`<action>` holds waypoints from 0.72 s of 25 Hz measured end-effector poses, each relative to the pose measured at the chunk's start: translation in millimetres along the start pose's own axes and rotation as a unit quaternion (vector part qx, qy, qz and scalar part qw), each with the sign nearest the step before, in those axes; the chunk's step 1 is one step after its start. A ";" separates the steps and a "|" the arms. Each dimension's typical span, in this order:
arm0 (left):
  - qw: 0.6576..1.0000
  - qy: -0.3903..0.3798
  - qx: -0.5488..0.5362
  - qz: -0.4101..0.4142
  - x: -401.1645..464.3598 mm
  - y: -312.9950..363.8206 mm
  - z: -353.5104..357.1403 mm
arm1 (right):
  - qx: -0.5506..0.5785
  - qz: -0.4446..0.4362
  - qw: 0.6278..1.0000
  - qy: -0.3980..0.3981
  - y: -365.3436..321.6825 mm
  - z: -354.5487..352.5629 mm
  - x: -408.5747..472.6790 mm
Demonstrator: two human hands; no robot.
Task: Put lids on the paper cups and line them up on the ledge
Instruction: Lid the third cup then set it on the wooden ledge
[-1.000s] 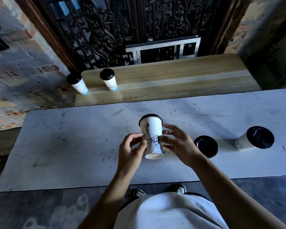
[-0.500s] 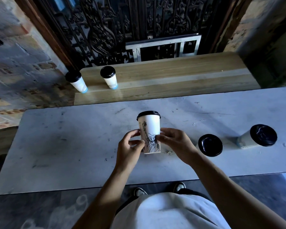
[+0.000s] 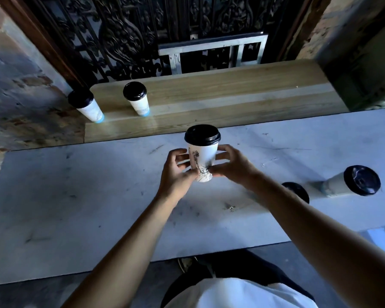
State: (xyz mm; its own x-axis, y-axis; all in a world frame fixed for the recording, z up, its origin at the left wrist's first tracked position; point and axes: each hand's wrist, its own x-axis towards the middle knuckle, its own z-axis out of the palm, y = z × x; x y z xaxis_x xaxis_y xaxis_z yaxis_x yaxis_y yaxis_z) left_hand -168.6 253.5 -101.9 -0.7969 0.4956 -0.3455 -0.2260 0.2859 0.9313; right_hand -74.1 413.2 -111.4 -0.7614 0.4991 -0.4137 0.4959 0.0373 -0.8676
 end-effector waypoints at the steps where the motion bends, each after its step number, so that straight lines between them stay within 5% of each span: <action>1: 1.000 0.000 0.007 0.002 16.5 5.3 3.9 | -0.048 -0.019 0.999 -0.002 -7.6 -4.4 17.6; 7: 0.996 0.024 0.077 0.033 175.2 14.7 29.9 | -0.190 -0.096 0.977 -0.032 -38.7 -28.0 178.4; 12: 0.993 0.045 0.061 0.090 306.7 -18.4 41.0 | -0.190 -0.194 0.962 -0.005 -29.6 -29.3 305.8; 18: 0.985 0.034 0.121 0.120 376.3 -47.3 49.2 | -0.233 -0.205 0.951 0.003 2.3 -28.1 379.3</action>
State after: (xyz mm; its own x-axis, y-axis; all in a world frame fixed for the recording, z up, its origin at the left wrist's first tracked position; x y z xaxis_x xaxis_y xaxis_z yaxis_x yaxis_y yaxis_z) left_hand -430.2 466.8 -281.6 -0.8483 0.5193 -0.1032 0.1072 0.3592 0.9271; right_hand -350.1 626.9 -262.6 -0.9289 0.3650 -0.0633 0.2894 0.6084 -0.7390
